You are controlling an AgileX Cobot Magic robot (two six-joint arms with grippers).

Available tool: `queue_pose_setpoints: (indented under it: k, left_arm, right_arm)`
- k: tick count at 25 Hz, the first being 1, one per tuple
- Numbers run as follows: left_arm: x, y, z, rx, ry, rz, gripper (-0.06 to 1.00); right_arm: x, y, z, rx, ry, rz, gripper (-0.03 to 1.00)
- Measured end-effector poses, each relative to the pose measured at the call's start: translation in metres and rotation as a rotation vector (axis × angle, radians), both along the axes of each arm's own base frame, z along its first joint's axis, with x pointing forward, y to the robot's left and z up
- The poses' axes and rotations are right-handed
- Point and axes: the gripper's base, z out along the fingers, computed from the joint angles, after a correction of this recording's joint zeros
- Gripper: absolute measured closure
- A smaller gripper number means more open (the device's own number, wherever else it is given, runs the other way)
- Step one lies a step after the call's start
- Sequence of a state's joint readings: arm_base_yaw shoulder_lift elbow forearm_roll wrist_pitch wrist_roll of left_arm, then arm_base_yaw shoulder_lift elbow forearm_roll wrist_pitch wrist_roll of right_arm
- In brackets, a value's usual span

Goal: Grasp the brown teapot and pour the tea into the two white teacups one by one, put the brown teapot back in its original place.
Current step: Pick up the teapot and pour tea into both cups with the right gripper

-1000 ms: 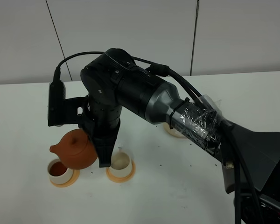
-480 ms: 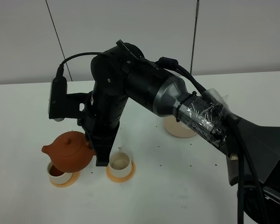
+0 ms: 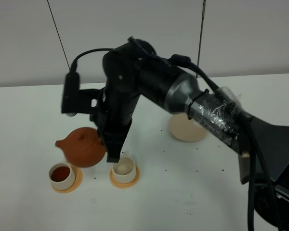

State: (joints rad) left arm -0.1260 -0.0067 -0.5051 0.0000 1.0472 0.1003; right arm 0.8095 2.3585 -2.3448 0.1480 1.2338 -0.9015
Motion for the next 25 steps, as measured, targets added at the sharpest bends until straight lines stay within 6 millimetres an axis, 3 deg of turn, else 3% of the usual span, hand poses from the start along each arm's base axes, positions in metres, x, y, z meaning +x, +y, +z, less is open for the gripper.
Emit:
queue_pose_setpoints:
  k: [6,11,19,25]
  left_arm:
    - [0.0,0.0,0.0,0.0,0.0,0.0,0.74]
    - [0.0,0.0,0.0,0.0,0.0,0.0,0.74]
    - [0.0,0.0,0.0,0.0,0.0,0.0,0.74]
    - [0.0,0.0,0.0,0.0,0.0,0.0,0.74]
  right_arm:
    - [0.02,-0.03,0.021,0.025,-0.023,-0.092,0.87]
    - [0.022,-0.064,0.019,-0.024,0.034,-0.159,0.87]
    - [-0.006,-0.109,0.0,-0.107,0.172,-0.227,0.87]
    - [-0.024,-0.126,-0.011,-0.047,0.129,-0.269,0.87]
